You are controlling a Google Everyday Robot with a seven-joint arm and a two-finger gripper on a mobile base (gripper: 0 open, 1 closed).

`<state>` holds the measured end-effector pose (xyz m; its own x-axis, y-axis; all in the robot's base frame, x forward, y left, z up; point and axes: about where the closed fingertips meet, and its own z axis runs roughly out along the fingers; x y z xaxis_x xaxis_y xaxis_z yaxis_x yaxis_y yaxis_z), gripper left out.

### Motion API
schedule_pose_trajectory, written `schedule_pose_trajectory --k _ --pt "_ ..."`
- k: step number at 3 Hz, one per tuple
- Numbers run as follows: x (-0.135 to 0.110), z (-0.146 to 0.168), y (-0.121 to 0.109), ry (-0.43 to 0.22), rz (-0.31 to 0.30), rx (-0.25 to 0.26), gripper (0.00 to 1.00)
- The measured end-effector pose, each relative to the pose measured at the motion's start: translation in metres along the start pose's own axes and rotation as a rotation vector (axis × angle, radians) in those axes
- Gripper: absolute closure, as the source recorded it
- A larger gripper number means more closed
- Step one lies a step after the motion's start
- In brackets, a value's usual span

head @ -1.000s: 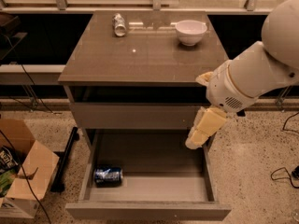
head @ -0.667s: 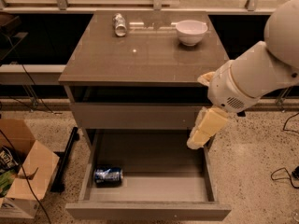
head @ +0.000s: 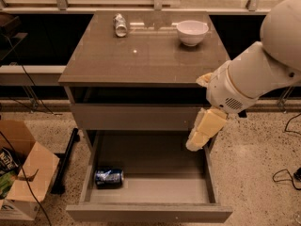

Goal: Pick pepsi can from middle drawer and place on counter

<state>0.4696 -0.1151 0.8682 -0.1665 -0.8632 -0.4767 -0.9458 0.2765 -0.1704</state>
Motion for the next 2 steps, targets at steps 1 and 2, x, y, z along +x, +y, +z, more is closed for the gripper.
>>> schedule_pose_trajectory --k 1,2 --pt "-0.017 0.043 0.013 -0.066 0.007 -0.046 0.00" --pt "-0.029 0.056 0.010 -0.102 0.011 -0.017 0.00"
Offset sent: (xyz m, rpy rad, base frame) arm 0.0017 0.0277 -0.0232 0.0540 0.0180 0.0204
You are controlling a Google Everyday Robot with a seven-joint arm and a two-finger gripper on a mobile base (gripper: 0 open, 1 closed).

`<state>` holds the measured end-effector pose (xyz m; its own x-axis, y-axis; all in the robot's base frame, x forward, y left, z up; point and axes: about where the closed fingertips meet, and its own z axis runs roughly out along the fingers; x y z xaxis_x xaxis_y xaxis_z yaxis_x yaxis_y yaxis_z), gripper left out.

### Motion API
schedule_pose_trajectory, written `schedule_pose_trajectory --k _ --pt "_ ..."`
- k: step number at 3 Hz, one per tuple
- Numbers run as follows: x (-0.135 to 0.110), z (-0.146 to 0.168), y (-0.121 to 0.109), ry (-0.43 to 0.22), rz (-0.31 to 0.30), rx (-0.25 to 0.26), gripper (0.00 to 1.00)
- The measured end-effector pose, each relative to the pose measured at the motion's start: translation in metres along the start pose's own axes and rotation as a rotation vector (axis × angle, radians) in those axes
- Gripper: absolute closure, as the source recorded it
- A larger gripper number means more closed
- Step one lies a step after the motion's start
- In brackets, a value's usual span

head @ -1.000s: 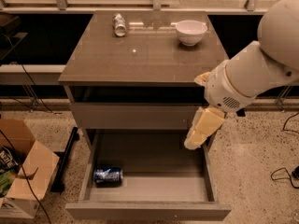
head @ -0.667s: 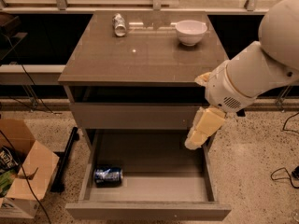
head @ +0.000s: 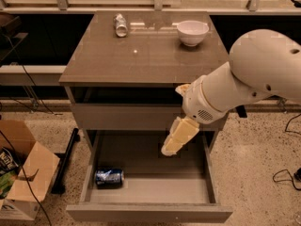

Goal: Pick pepsi can from middle drawer and place on counter

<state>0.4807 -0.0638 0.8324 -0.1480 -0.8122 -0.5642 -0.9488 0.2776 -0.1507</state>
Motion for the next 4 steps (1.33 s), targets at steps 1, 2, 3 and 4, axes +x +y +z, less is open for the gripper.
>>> schedule_pose_trajectory --k 1,2,3,4 --pt "0.001 0.006 0.000 0.008 -0.003 -0.005 0.00" --pt "0.003 0.030 -0.004 0.028 -0.018 -0.010 0.00" --pt "0.006 0.063 -0.007 0.021 -0.047 -0.025 0.00" --pt "0.012 0.101 -0.012 0.008 -0.053 -0.048 0.00"
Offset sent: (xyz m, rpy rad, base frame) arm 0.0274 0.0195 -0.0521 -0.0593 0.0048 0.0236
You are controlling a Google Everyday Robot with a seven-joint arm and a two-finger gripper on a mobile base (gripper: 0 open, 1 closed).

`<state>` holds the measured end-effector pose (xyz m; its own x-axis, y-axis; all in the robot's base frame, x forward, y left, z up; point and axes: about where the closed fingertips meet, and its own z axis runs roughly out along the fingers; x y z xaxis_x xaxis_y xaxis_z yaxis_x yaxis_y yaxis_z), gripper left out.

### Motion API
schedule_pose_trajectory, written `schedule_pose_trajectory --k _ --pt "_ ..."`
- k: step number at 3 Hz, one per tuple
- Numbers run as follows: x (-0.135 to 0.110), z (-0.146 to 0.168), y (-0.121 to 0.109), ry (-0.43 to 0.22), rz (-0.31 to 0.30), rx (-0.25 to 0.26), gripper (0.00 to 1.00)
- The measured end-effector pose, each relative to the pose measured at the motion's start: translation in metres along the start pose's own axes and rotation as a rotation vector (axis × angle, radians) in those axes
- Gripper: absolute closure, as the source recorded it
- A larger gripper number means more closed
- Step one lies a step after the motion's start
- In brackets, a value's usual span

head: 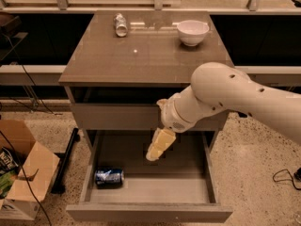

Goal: Pick pepsi can from middle drawer and place on counter

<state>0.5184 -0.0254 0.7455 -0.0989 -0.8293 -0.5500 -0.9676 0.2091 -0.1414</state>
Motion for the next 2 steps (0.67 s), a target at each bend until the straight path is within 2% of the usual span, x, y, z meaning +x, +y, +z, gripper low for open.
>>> schedule_pose_trajectory --k 1,2 --pt "0.013 0.041 -0.001 -0.056 0.017 -0.034 0.00" --pt "0.030 0.071 -0.002 -0.117 0.060 -0.100 0.00"
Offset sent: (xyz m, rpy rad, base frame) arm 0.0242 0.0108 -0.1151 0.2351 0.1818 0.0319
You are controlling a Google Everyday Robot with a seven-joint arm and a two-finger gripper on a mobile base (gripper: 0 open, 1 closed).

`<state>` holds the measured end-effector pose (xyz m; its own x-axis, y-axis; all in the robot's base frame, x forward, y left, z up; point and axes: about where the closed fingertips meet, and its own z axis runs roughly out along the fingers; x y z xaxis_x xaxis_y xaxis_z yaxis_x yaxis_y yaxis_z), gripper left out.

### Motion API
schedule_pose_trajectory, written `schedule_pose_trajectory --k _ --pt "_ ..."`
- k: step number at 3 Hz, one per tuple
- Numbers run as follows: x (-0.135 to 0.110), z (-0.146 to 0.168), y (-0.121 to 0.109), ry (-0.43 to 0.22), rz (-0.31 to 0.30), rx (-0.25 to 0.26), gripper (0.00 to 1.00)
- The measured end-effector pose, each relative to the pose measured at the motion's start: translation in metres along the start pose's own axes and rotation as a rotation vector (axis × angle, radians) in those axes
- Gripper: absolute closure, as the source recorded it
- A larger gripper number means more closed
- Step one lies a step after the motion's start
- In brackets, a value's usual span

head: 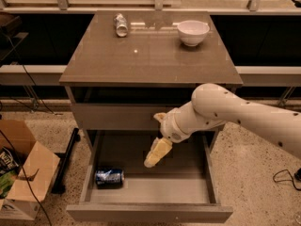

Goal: Pick pepsi can from middle drawer and place on counter

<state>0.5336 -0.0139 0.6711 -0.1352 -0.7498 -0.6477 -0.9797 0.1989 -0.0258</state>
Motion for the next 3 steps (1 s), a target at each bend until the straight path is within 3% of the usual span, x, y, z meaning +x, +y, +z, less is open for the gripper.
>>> schedule_pose_trajectory --k 1,3 --pt "0.006 0.008 0.000 -0.008 0.011 -0.018 0.00" --pt "0.028 0.084 0.021 0.029 0.064 -0.080 0.00"
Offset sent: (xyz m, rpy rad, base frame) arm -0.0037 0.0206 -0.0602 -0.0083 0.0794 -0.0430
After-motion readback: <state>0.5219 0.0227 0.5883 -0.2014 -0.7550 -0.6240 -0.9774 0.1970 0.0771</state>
